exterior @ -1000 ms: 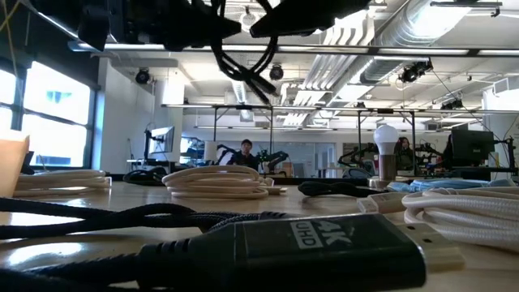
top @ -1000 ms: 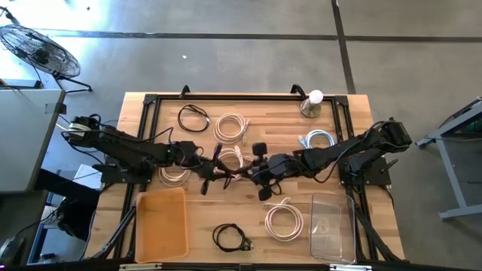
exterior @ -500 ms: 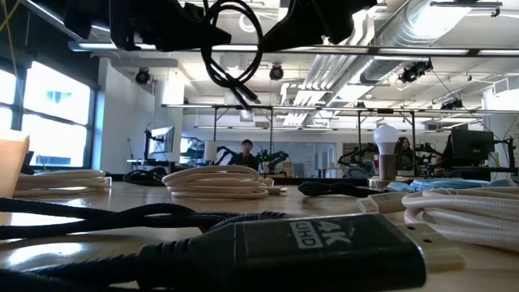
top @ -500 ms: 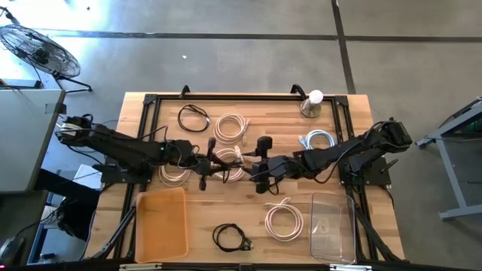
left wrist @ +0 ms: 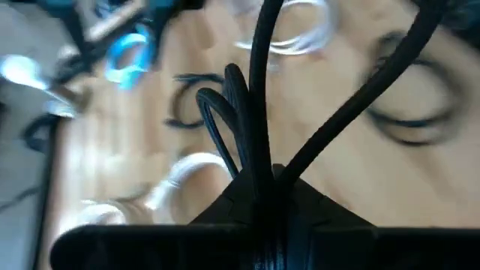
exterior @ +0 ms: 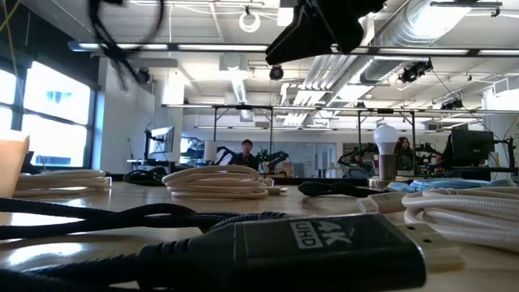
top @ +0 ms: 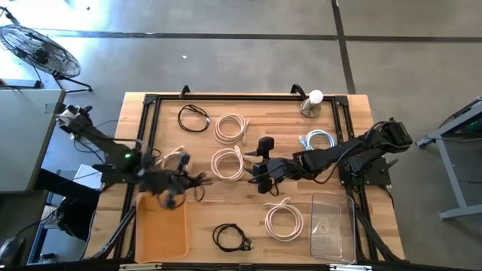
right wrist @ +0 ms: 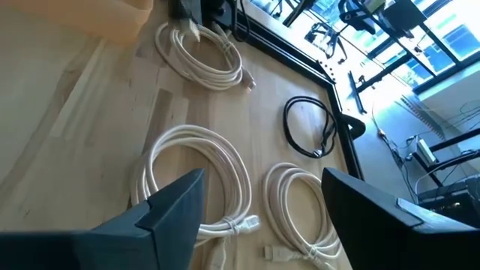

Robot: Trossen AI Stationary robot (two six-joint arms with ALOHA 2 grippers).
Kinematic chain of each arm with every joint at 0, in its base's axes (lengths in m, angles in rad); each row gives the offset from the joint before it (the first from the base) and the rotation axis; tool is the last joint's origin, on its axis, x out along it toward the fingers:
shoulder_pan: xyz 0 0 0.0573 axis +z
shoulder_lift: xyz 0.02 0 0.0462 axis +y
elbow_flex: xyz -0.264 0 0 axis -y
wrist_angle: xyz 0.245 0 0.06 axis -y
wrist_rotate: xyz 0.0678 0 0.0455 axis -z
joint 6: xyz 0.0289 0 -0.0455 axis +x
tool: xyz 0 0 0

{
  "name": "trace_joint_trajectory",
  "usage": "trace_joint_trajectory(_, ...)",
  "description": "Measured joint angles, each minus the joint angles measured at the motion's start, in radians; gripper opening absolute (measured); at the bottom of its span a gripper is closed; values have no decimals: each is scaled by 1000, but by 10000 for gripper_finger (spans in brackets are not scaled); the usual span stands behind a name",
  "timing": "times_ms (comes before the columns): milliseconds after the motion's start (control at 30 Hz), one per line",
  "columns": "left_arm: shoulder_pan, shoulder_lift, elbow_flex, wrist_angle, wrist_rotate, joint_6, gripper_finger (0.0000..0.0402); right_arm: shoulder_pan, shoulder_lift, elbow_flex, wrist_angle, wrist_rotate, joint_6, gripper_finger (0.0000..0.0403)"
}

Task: Sort HDMI cables
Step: Put the black HDMI cable into the orange bin

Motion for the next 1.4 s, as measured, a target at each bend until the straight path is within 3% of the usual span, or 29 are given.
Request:
trace_joint_trajectory(133,-137,49,118,-202,8,-170,23,-16,0,0,1,-2,23,259)
trace_joint_trajectory(300,-228,114,176,-355,128,-324,23,-40,0,0,7,-29,70,255)
trace_joint_trajectory(667,-247,293,97,-360,460,-559,23,-41,0,0,6,-30,103,254)
trace_joint_trajectory(1133,-247,342,96,-366,468,-773,76,-38,0,0,10,-73,182,240)
trace_joint_trajectory(1400,-248,342,96,-427,444,-781,81,-36,0,0,9,-144,186,241)
